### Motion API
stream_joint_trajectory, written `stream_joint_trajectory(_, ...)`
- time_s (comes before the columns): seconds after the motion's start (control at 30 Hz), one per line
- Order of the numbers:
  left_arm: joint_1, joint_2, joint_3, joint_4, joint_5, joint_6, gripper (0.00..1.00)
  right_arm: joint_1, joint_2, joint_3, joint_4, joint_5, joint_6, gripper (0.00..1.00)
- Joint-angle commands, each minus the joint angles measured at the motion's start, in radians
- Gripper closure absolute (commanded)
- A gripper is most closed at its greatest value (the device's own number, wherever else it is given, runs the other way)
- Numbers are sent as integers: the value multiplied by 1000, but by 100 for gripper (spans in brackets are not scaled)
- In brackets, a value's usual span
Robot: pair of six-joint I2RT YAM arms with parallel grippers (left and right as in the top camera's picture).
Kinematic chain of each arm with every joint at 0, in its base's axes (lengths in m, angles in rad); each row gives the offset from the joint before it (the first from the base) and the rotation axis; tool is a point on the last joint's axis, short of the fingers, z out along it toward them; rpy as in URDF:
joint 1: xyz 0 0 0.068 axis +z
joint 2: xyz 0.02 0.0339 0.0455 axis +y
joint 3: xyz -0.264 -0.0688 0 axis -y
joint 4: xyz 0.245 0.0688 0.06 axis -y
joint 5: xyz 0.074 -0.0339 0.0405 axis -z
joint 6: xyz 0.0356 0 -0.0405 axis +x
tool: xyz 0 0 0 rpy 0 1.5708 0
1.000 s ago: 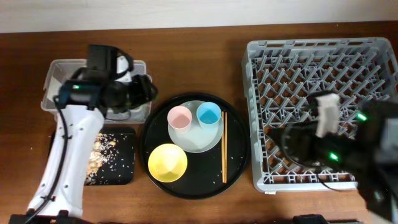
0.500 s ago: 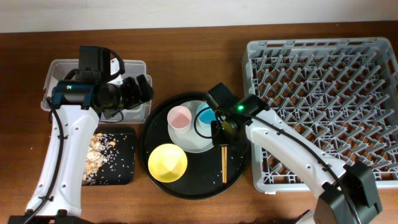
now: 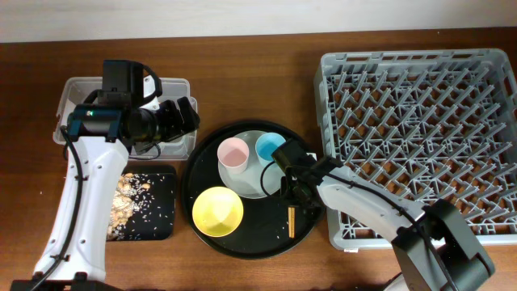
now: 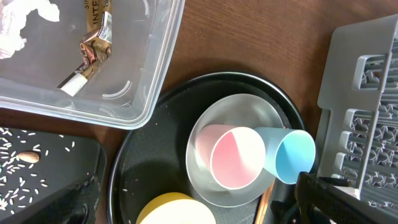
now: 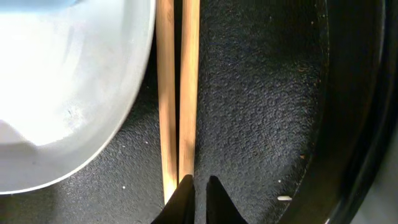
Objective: Sort waste into correct bins and load items into the dishwasher rack
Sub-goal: 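Reach the right gripper to the tray and grasp one wooden chopstick, then carry the chopstick with the right gripper and stand it in the rack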
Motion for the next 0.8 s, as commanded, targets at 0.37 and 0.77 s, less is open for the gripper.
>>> stream_joint_trajectory(0.37, 3, -7, 8, -1, -7, 16, 1, 4, 85, -6, 21, 13, 34, 96)
stream_joint_trajectory(0.77, 3, -7, 8, -1, -7, 16, 1, -44, -201, 307, -343, 393, -158, 96)
